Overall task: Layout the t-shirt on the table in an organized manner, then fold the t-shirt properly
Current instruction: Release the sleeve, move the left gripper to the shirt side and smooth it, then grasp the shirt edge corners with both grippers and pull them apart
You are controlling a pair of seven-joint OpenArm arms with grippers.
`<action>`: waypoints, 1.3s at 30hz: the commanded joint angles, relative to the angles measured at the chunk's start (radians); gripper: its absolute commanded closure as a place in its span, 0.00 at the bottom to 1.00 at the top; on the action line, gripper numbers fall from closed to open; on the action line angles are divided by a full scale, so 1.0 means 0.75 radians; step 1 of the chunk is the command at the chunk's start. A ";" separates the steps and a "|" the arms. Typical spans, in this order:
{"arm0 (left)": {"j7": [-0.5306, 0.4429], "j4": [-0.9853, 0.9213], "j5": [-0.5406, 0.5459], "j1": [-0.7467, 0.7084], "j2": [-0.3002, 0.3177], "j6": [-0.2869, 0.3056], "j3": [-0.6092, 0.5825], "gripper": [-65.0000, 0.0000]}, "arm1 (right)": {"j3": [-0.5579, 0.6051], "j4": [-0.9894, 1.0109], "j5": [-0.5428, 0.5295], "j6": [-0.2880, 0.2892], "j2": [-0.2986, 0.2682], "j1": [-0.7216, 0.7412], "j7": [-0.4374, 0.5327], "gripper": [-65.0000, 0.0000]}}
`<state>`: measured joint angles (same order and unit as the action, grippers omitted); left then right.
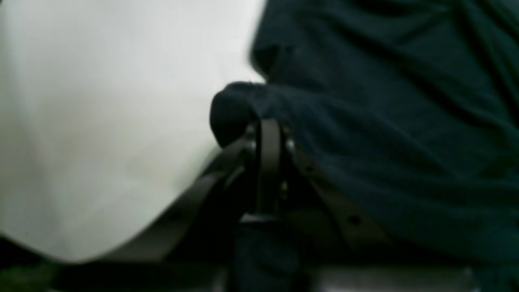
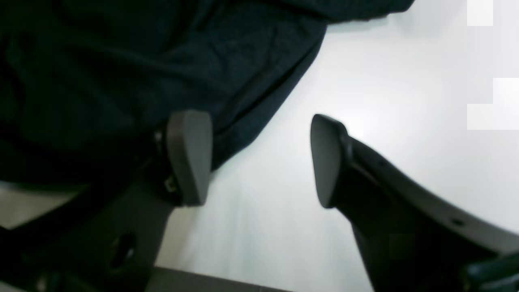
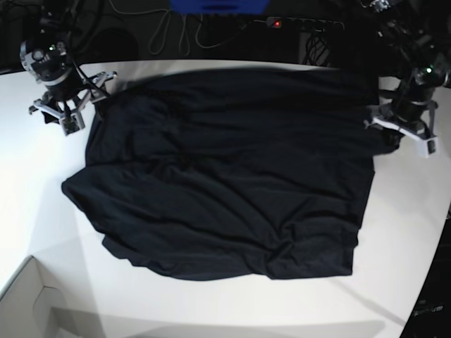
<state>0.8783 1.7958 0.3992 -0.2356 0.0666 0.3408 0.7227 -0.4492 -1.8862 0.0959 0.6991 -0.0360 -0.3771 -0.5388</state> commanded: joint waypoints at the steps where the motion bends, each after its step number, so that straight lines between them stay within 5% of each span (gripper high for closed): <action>1: -0.022 -0.006 0.052 -0.006 0.015 0.003 0.009 1.00 | 0.001 -0.021 -0.018 -0.001 -0.010 0.003 0.024 0.40; 11: -0.024 -0.106 0.142 -0.086 0.015 0.005 0.030 1.00 | -0.002 -0.023 -0.021 -0.001 -0.010 0.005 0.024 0.40; 19: -0.016 -0.114 0.132 -0.092 0.004 0.205 0.159 0.99 | -0.002 -0.023 -0.021 -0.001 -0.031 0.013 0.024 0.40; 33: -0.010 -0.084 0.142 -0.033 0.017 0.207 0.238 0.99 | -0.004 0.210 -0.018 -0.001 -0.029 0.316 0.024 0.41; 39: -0.012 -0.100 0.142 -0.014 0.017 0.207 0.238 0.99 | -0.008 0.476 -0.016 -0.001 -0.059 0.420 0.024 0.62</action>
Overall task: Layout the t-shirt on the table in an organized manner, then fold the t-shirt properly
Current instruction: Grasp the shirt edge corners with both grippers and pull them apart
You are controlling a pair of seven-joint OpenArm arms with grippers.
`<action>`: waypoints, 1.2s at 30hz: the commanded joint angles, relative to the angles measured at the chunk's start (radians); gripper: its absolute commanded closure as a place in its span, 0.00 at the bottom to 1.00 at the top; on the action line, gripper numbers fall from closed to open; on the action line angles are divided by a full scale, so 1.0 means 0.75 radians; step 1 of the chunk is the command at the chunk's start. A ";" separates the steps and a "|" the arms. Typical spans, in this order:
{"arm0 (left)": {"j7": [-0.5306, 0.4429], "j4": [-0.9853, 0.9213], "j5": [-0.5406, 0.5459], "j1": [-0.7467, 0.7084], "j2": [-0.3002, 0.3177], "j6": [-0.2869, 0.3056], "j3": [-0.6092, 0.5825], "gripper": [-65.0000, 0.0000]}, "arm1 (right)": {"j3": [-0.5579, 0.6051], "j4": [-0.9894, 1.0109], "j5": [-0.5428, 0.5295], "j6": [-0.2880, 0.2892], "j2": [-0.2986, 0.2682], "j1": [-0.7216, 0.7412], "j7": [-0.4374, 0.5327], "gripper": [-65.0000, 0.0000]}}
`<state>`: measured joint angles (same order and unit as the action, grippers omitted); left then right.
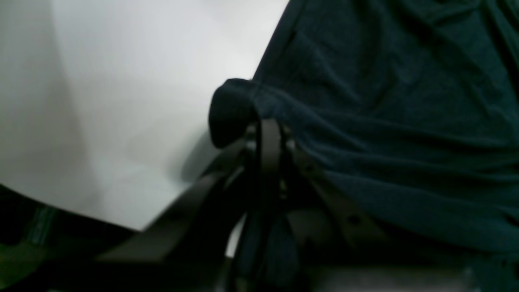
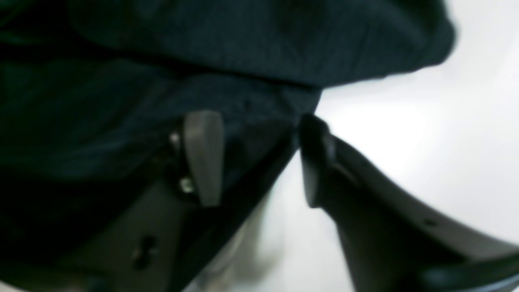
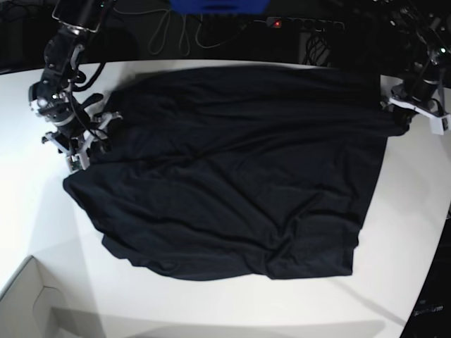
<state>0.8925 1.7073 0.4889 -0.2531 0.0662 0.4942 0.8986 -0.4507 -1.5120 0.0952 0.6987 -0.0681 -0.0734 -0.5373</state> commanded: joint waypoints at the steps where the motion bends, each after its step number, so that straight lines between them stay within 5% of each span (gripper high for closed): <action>1: -0.031 0.014 0.022 0.011 0.017 0.003 0.004 0.99 | -0.006 0.022 -0.015 -0.001 -0.017 0.017 0.028 0.67; 7: -0.031 0.014 0.022 0.017 0.017 0.003 0.004 0.99 | -0.073 0.071 -0.015 -0.001 -0.047 -0.020 0.022 1.00; 21: -0.029 0.014 0.022 0.056 0.017 0.003 0.004 0.99 | -0.194 -0.311 -0.019 -0.001 0.014 -0.300 0.022 1.00; 34: -0.029 -0.054 0.020 0.056 0.015 0.003 -0.002 0.99 | -0.186 -0.356 -0.019 -0.001 0.030 -0.388 0.012 1.00; 36: -0.029 -0.086 0.022 0.056 0.015 0.003 -0.002 0.94 | -0.182 -0.358 -0.019 -0.001 0.030 -0.390 -0.007 0.94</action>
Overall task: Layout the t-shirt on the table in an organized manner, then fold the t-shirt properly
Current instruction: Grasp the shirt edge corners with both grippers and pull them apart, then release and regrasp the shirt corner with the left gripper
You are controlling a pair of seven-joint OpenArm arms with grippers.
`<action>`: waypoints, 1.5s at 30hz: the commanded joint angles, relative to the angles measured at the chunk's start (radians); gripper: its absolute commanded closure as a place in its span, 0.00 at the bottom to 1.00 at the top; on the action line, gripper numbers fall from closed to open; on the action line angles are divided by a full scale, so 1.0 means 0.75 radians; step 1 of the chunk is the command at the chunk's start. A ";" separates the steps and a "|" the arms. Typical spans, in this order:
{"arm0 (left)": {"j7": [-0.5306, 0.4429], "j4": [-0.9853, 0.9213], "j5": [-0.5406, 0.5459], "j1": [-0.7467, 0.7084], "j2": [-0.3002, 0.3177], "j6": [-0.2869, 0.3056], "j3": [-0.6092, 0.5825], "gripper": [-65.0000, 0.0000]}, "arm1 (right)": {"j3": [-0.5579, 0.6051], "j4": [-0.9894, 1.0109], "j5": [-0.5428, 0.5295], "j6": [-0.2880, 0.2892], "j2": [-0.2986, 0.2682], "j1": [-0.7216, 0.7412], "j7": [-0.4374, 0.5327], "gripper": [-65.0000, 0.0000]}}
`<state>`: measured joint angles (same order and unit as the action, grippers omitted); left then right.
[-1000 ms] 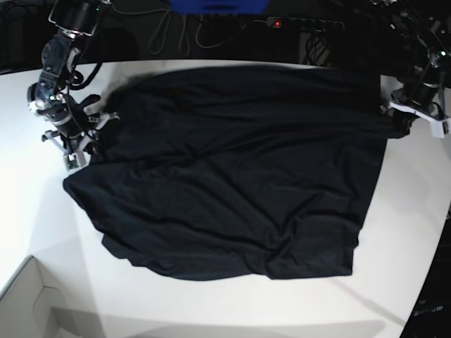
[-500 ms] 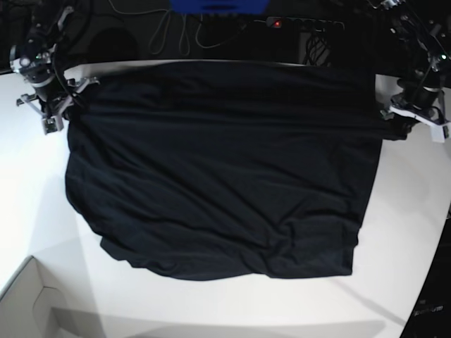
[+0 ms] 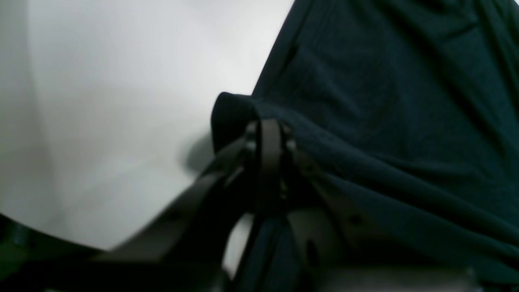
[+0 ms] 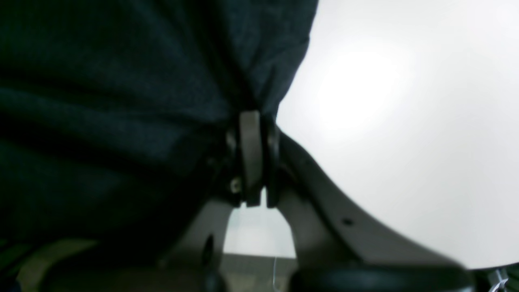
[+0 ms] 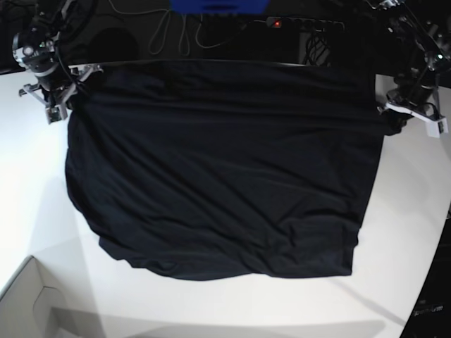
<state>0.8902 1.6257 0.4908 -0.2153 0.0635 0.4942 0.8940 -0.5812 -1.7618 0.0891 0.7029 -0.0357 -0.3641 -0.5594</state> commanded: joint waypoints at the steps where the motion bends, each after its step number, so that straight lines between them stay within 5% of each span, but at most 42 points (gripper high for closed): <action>1: -0.026 0.018 0.020 0.006 0.019 0.003 0.002 0.89 | -0.008 -0.025 -0.011 -0.006 -0.013 -0.002 0.019 0.89; 5: -0.018 0.029 0.022 0.002 0.015 0.005 0.010 0.59 | -0.018 -0.041 -0.015 -0.006 -0.013 -0.004 0.023 0.69; 8: -0.003 0.029 0.022 0.006 0.021 0.005 0.012 0.49 | -0.024 -0.105 -0.015 -0.006 -0.013 -0.004 0.025 0.63; 23: 0.003 0.196 0.007 0.186 0.010 0.005 0.073 0.49 | -0.024 -0.156 -0.011 -0.006 0.004 0.096 0.023 0.58; 28: -0.007 0.061 0.012 0.233 0.019 0.003 0.002 0.48 | -0.012 -0.154 -0.009 -0.006 0.008 0.128 0.023 0.47; 33: 0.003 -0.039 0.007 0.305 0.019 0.003 -0.008 0.48 | -0.010 -0.154 -0.009 -0.006 0.008 0.169 0.021 0.47; 45: 0.005 0.235 0.022 -0.029 0.008 0.003 0.000 0.48 | -0.001 -0.166 -0.009 -0.006 0.012 0.077 0.021 0.46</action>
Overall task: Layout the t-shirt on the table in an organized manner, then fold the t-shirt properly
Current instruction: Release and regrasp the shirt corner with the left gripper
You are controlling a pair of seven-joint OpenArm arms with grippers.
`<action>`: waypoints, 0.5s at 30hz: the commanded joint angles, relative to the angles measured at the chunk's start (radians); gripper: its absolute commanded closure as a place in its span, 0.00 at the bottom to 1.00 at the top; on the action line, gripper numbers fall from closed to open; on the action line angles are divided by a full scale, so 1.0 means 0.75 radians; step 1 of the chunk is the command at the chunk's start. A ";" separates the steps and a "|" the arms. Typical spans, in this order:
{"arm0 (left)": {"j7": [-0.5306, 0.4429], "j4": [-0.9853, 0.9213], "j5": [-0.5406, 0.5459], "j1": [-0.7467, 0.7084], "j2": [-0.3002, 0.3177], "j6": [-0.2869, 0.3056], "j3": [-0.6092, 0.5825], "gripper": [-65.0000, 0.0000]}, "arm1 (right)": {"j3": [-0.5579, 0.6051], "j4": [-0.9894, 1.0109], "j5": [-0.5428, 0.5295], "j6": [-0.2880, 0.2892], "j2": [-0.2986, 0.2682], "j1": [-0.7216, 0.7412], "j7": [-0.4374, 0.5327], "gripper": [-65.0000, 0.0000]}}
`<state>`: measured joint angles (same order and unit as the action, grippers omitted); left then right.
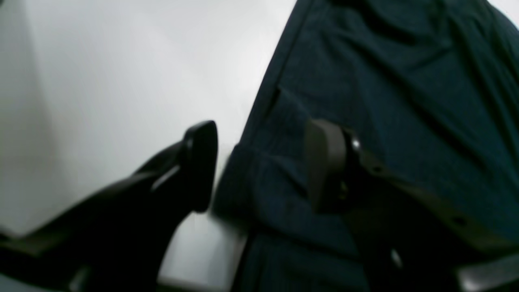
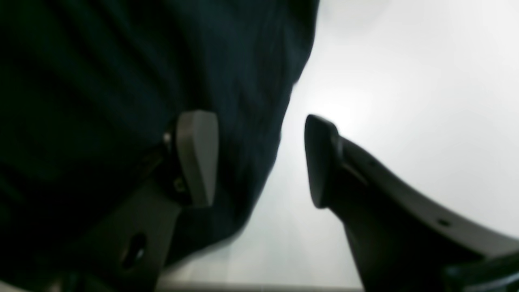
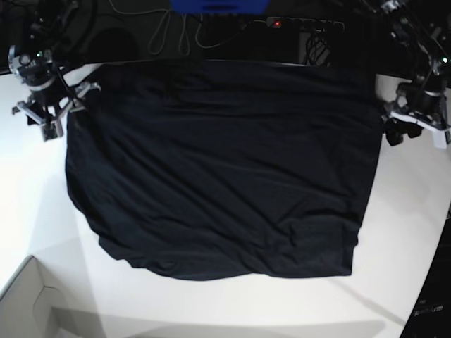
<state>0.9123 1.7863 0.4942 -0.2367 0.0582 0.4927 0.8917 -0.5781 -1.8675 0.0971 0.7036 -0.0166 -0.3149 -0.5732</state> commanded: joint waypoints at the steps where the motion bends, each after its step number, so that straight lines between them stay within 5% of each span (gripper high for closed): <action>1: -0.025 0.062 0.017 -0.041 0.016 0.005 0.003 0.48 | -0.006 -0.025 -0.020 -0.007 -0.003 -0.003 0.039 0.46; 8: -0.039 0.119 0.013 -0.246 -0.038 0.005 0.003 0.48 | -0.008 -0.025 -0.022 -0.007 0.021 -0.058 0.039 0.46; 15: -0.041 -0.010 0.009 -0.240 -0.060 0.005 0.003 0.48 | -0.004 -0.025 -0.026 -0.007 0.025 -0.099 0.041 0.46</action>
<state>0.9009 1.7641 0.4847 -0.4179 0.0025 0.4946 0.8902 -0.5770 -1.8675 0.0891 0.7029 0.0082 -0.3851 -0.5606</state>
